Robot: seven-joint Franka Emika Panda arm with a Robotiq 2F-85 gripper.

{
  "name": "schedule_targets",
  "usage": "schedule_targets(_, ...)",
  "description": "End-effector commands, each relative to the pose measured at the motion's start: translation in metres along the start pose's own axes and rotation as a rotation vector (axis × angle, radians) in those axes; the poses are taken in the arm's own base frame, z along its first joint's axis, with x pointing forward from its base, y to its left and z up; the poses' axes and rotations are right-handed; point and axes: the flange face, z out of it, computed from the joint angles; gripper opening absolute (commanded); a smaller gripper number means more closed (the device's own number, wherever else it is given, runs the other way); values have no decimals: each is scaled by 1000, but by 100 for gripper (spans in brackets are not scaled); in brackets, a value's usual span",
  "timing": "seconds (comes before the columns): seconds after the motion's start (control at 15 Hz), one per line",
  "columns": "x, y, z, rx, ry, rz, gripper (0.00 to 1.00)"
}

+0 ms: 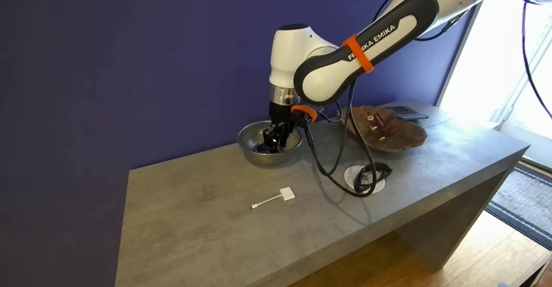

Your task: Remove the blue tape from the silver bowl

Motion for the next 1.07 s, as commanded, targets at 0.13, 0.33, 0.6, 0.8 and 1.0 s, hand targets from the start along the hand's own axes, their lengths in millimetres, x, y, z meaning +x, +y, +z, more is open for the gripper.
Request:
schedule_targets(0.13,12,-2,9,13,-27,24,38)
schedule_targets(0.33,13,-7,10,16,-51,23,16)
schedule_targets(0.6,16,-10,5,27,-58,29,0)
schedule_targets(0.8,22,-14,-19,28,-21,23,1)
schedule_targets(1.0,27,-15,-50,15,2,7,1)
